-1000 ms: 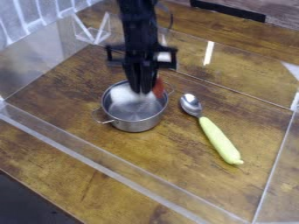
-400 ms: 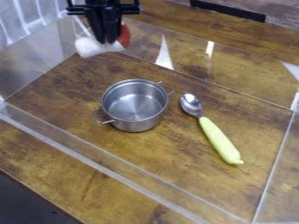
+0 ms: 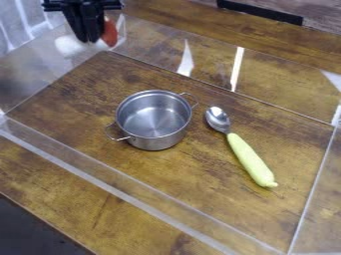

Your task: Remove the mushroom from the silver pot and put it on the table

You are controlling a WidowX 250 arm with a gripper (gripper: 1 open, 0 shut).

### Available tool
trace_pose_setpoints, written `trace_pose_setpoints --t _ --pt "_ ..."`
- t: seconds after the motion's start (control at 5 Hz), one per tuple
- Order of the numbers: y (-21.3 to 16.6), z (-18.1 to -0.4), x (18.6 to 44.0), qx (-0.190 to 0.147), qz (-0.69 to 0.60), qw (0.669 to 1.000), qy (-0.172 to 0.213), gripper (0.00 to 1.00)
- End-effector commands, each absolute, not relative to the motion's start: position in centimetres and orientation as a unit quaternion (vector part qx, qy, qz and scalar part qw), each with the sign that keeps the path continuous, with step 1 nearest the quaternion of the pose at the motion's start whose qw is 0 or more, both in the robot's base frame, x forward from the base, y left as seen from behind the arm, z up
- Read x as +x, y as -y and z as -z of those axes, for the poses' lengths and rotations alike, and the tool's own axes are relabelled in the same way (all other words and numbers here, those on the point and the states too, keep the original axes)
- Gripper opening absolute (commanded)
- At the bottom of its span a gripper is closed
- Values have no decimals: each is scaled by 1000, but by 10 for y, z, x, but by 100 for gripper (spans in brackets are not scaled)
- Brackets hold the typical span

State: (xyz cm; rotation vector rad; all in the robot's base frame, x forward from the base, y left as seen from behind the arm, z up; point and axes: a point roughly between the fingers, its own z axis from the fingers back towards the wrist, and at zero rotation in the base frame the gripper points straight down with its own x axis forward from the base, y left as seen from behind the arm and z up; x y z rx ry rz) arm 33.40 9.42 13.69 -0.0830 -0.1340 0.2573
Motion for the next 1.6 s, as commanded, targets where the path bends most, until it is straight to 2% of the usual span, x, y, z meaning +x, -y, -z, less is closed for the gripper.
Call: trace_pose_setpoints --t 0.0,0.2,0.4,0.6,0.8,1.0,1.2,1.4 --pt "-91 -155 329 -41 -112 988 95 0" --pt "-86 -160 327 -46 -90 990 98 100" --pt "-87 -158 328 -45 -101 989 101 0" --pt "-88 -154 331 -46 -110 988 100 0" --pt "-83 -153 319 -47 -118 987 103 0" --pt "-82 -161 309 -45 -120 986 108 0" --pt "-80 -155 299 -46 -126 985 111 0" --pt "-84 -156 306 -48 -131 984 114 0"
